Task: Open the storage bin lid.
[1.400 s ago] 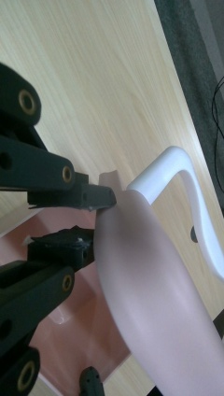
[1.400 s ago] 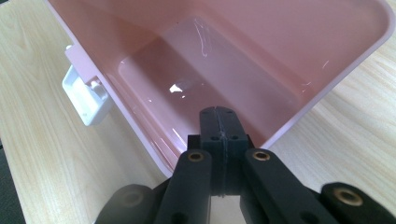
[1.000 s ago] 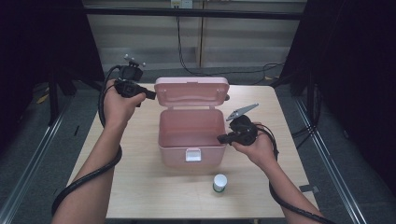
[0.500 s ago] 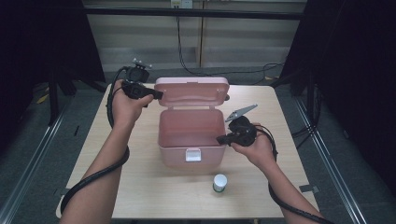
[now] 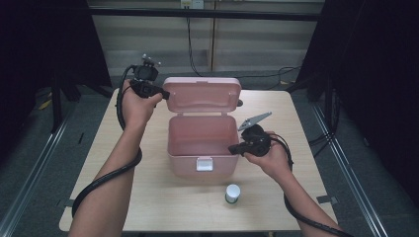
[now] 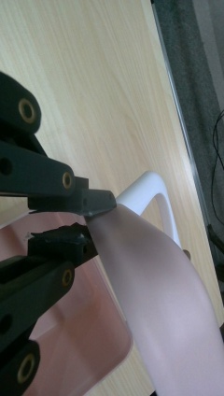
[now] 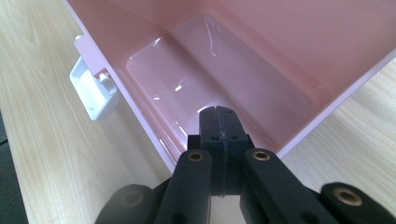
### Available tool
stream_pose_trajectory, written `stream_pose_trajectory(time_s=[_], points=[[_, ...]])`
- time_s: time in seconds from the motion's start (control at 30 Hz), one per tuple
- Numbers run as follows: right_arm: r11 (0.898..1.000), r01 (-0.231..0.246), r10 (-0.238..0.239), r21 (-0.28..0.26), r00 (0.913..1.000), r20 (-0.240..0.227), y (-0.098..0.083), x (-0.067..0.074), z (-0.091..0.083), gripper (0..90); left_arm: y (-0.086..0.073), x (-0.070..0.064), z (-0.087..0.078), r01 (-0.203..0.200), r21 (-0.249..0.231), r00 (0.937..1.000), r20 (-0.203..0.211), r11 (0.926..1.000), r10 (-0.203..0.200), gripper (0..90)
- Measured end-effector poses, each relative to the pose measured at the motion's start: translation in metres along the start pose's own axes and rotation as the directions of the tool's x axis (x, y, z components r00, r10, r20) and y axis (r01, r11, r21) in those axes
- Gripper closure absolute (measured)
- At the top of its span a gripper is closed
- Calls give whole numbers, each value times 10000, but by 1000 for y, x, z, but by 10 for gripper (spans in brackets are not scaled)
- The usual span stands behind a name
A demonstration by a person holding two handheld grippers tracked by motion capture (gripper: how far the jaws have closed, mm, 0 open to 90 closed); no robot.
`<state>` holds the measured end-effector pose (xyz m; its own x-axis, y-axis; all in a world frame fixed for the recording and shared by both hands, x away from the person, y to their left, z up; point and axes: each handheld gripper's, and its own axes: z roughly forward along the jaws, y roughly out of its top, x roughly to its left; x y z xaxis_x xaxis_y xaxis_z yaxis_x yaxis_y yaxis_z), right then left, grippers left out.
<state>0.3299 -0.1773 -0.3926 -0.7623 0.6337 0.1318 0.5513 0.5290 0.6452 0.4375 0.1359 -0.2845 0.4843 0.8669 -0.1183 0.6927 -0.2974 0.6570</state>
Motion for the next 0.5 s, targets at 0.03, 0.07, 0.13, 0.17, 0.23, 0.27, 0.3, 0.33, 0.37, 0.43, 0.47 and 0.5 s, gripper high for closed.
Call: stream_pose_trajectory(time_s=[0.03, 0.07, 0.13, 0.17, 0.23, 0.27, 0.3, 0.33, 0.37, 0.43, 0.47, 0.5], points=[[10000, 31, -31, 25, 10000, -1, 0, 0, 0, 900, 1, 0, 1, 6, 1, 10000, -30, 10000, -6, 822], [10000, 51, -51, 74, 10000, 9, 1, 0, 0, 900, 2, 1, 1, 114, 39, 9999, -50, 9999, -114, 825], [9999, 102, -101, 131, 9999, -18, 1, 1, 1, 900, 4, 1, 2, 99, 82, 9999, -129, 9999, -98, 832], [9998, 126, -126, 167, 9999, 6, 1, 2, 1, 900, 6, 0, 3, 109, 135, 9998, -174, 9999, -107, 836], [9998, 134, -134, 142, 9999, -36, 1, 2, 1, 900, 8, 0, 3, 145, 249, 9996, -232, 9996, -139, 839], [9998, 134, -134, 152, 9999, -33, 1, 2, 1, 900, 10, 1, 4, 168, 301, 9996, -249, 9994, -160, 841], [9998, 141, -140, 156, 9999, -47, 1, 2, 1, 900, 11, 1, 4, 182, 309, 9994, -287, 9994, -174, 844], [9998, 135, -134, 177, 9999, -59, 1, 2, 1, 900, 12, 2, 5, 187, 306, 9995, -258, 9994, -179, 845], [9997, 168, -167, 172, 9998, -75, 1, 2, 1, 900, 12, 2, 6, 240, 326, 9994, -243, 9992, -232, 847], [9997, 170, -169, 182, 9998, -86, 1, 2, 1, 900, 14, 3, 7, 273, 362, 9992, -284, 9990, -263, 850], [9997, 181, -180, 159, 9998, -105, 0, 2, 2, 900, 15, 3, 7, 305, 388, 9991, -297, 9988, -294, 850], [9997, 184, -183, 152, 9998, -87, 0, 2, 2, 900, 16, 2, 7, 247, 400, 9992, -330, 9989, -234, 852]])
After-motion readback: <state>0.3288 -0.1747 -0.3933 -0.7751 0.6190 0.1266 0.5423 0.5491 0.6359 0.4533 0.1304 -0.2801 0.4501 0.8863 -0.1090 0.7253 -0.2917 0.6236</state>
